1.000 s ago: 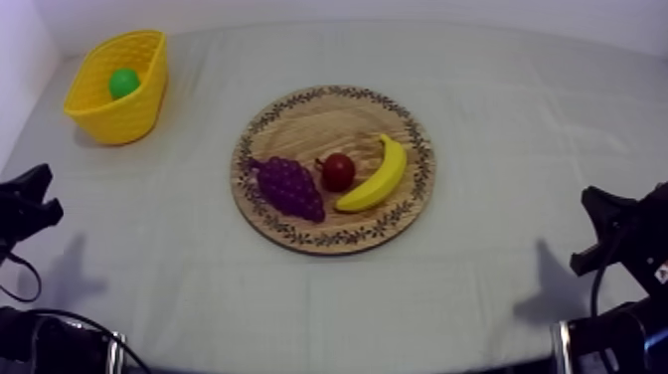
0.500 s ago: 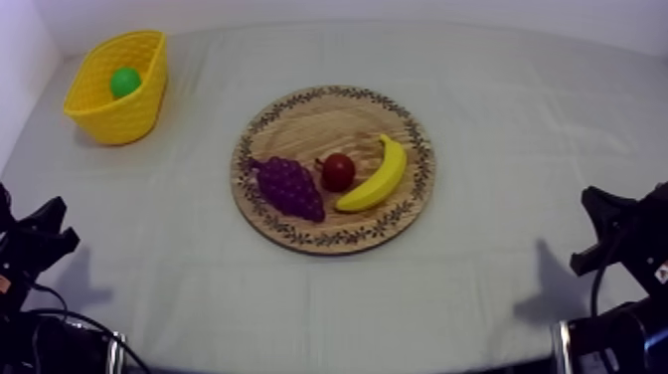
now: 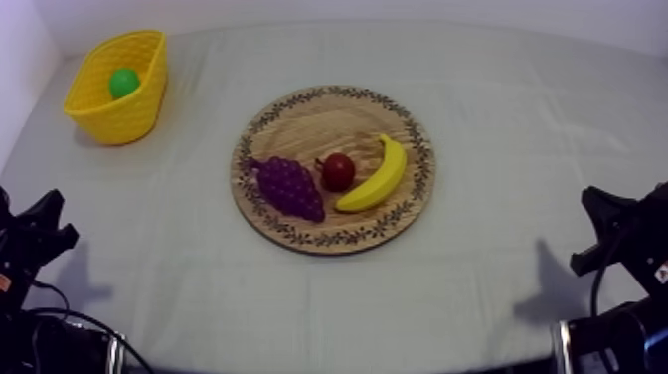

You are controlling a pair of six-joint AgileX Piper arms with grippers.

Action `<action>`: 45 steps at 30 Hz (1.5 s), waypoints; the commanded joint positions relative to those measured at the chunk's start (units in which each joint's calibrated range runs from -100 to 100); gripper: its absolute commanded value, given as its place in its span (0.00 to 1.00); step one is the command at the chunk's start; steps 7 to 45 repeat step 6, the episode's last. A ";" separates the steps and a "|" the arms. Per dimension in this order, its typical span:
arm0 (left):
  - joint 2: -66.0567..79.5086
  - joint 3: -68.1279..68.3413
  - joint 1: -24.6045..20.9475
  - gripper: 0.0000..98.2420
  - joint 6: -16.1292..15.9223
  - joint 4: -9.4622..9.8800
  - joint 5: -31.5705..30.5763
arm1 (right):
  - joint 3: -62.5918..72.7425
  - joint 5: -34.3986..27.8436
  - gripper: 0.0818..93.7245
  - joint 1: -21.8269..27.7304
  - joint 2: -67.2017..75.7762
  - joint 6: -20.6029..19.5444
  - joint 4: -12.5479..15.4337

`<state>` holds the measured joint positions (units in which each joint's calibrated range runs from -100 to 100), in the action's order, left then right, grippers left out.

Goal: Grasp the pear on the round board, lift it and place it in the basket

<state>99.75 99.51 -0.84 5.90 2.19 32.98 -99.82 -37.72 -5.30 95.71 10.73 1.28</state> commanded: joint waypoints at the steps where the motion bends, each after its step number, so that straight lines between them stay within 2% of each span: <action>1: -0.01 0.12 0.01 0.00 3.35 -0.01 0.12 | 0.05 -0.02 0.00 0.02 0.04 -0.01 0.01; 45: -0.01 0.15 0.01 0.00 3.68 -0.01 0.02 | 0.05 -0.02 0.00 0.02 0.04 -0.01 0.01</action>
